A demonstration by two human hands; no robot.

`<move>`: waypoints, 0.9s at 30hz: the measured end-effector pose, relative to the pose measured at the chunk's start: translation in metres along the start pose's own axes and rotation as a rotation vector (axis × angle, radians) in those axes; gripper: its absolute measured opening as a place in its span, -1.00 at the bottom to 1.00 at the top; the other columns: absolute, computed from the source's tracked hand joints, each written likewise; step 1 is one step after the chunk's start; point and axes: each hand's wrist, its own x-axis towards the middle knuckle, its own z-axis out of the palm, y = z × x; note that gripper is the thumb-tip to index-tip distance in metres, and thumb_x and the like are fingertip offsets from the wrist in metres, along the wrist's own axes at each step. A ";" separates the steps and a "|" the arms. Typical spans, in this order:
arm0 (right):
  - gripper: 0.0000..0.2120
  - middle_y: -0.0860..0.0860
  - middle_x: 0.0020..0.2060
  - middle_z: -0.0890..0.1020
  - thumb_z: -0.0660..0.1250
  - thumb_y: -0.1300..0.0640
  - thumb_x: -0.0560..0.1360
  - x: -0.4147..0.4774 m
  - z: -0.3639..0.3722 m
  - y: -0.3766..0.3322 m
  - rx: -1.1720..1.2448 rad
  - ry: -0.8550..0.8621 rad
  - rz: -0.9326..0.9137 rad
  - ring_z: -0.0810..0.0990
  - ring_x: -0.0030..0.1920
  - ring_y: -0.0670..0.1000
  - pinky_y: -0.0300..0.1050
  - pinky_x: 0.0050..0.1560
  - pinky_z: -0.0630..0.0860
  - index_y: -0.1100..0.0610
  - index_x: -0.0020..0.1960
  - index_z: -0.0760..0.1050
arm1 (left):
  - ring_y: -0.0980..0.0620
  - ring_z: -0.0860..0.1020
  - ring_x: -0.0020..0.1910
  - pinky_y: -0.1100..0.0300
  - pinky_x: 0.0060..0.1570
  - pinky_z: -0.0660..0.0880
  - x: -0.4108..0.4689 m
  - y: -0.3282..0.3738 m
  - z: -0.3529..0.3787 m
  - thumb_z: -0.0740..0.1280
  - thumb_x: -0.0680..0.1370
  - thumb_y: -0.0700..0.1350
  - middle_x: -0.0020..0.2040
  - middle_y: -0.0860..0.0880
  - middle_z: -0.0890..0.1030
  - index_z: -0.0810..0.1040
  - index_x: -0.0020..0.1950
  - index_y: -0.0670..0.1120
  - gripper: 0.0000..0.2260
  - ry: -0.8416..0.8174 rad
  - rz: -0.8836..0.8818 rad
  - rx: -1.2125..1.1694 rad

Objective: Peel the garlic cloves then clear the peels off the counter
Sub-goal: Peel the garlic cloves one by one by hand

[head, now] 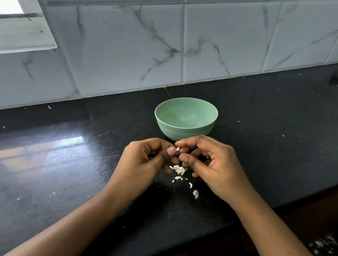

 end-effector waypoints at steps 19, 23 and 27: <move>-0.77 0.03 -0.32 0.67 0.31 0.37 0.50 -0.001 -0.001 -0.003 0.203 0.084 0.184 0.66 -0.34 -0.06 -0.25 -0.36 0.56 0.07 -0.14 0.62 | 0.04 0.54 -0.51 0.28 -0.57 0.35 -0.004 0.003 0.006 0.21 0.61 -0.15 -0.32 0.01 0.62 0.50 -0.16 -0.12 -0.83 -0.119 -0.117 -0.075; -0.91 0.05 -0.29 0.70 0.44 0.15 0.42 -0.003 -0.001 -0.005 0.175 0.020 0.155 0.68 -0.27 0.06 -0.14 -0.30 0.62 0.07 -0.08 0.65 | 0.02 0.55 -0.50 0.29 -0.61 0.33 -0.004 0.002 0.005 0.22 0.60 -0.16 -0.24 -0.05 0.66 0.52 -0.17 -0.11 -0.83 -0.126 -0.090 -0.048; -0.94 0.01 -0.33 0.69 0.49 0.22 0.39 -0.002 -0.001 -0.004 0.124 0.037 0.116 0.66 -0.33 0.01 -0.16 -0.29 0.60 0.13 -0.15 0.66 | 0.02 0.56 -0.50 0.30 -0.61 0.34 -0.005 0.001 0.003 0.28 0.57 -0.13 -0.23 -0.06 0.67 0.56 -0.18 -0.11 -0.85 -0.120 -0.081 -0.062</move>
